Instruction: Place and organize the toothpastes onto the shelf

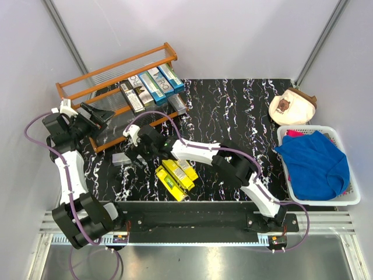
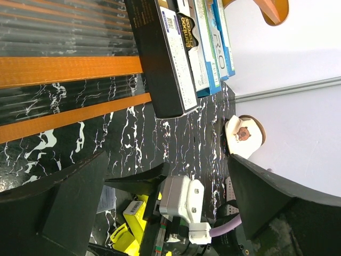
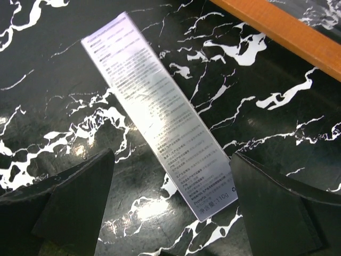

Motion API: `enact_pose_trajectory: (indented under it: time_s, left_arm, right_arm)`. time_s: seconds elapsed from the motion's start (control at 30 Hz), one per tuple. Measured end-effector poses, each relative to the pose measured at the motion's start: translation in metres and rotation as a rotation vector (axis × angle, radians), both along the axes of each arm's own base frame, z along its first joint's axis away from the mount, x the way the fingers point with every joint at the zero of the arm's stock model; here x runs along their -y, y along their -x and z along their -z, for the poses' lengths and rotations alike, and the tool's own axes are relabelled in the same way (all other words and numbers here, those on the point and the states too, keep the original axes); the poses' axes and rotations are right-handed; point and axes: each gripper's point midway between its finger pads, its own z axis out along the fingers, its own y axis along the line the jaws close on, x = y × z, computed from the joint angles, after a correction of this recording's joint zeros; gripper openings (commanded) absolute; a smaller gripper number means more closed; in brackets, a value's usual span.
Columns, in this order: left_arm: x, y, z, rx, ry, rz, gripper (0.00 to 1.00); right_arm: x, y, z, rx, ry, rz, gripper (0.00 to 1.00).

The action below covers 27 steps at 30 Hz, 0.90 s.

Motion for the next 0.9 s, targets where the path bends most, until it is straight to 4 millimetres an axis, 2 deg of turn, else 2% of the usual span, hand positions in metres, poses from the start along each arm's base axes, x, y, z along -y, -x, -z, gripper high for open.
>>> enact_pose_trajectory:
  time_s: [0.53,0.63,0.73,0.8,0.83,0.9]
  left_arm:
    - [0.003,0.001,0.000,0.012,0.004,0.020,0.99]
    - [0.003,0.001,-0.001,0.016,0.003,0.021,0.99]
    - [0.004,0.001,0.002,0.011,0.007,0.023,0.99]
    - [0.004,0.002,0.004,0.006,0.010,0.024,0.99]
    - [0.004,0.002,0.005,0.003,0.012,0.024,0.99]
    - [0.004,0.002,0.005,0.004,0.012,0.025,0.99]
  right_arm:
    - [-0.003,-0.012,0.006,0.056,0.010,0.024,1.00]
    - [0.002,-0.009,0.020,0.035,0.046,0.021,0.98]
    - [0.008,-0.006,0.039,0.018,0.091,0.017,0.95]
    - [0.007,-0.005,0.039,0.013,0.090,0.020,0.93]
    - [0.007,-0.005,0.039,0.013,0.090,0.021,0.86]
    - [0.008,-0.006,0.039,0.012,0.089,0.029,0.81]
